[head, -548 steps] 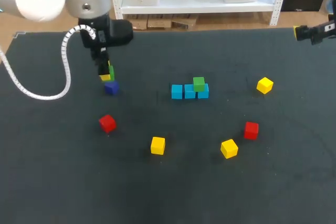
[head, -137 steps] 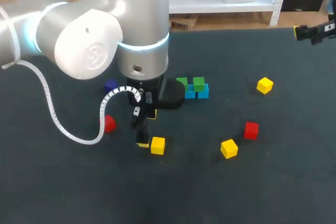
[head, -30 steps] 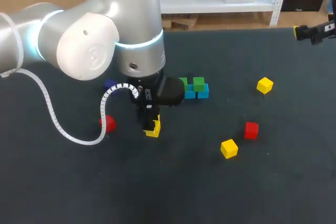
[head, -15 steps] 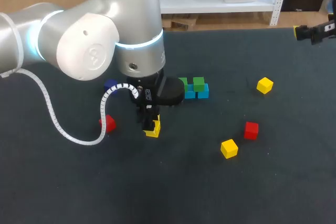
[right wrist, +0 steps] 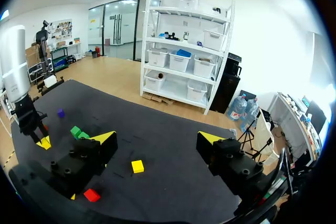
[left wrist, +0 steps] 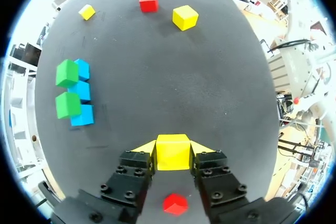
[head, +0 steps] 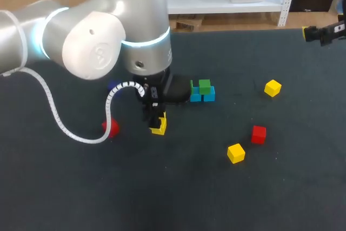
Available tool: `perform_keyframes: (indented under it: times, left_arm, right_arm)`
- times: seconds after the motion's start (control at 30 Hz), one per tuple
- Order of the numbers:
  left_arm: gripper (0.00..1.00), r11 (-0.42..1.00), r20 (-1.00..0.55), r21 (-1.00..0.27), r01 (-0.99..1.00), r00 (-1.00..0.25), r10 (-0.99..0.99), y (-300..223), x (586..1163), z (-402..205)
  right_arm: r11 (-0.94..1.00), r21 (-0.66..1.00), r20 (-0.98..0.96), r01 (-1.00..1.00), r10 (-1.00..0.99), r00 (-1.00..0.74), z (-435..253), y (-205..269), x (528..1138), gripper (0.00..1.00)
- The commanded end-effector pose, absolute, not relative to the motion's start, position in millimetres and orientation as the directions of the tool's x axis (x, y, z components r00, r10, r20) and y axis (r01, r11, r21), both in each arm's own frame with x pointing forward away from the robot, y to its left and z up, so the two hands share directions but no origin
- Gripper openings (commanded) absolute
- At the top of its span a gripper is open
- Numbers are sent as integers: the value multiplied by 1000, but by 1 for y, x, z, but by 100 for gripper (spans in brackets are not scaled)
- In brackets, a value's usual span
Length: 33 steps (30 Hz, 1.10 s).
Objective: Place the blue cubes, place green cubes on the blue cubes, place the yellow cubes on the green cubes, then place the red cubes on the yellow cubes, and place purple cube on the red cubes.
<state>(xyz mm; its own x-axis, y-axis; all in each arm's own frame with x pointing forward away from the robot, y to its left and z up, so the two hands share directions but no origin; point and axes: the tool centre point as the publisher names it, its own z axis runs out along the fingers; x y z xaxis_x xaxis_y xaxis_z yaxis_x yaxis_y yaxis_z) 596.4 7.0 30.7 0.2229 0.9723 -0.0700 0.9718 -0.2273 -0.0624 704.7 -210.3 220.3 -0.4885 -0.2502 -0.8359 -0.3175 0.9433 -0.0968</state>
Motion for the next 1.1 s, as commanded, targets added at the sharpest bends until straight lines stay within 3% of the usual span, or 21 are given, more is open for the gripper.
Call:
perform_keyframes:
  times: [0.03, 0.6, 1.1]
  left_arm:
    - [0, -234, -54, -68, 970, 230, 972, 3, 603, 40]
    - [0, -267, -17, -42, 963, 266, 964, -32, 641, 72]
    - [0, -196, -63, -53, 979, 192, 979, -60, 666, 80]
  right_arm:
    - [942, -93, -858, -322, -240, -454, 216, -211, 706, 100]
    - [942, -93, -858, -322, -240, -454, 216, -211, 706, 100]
    - [942, -93, -858, -322, -240, -454, 216, -211, 706, 100]
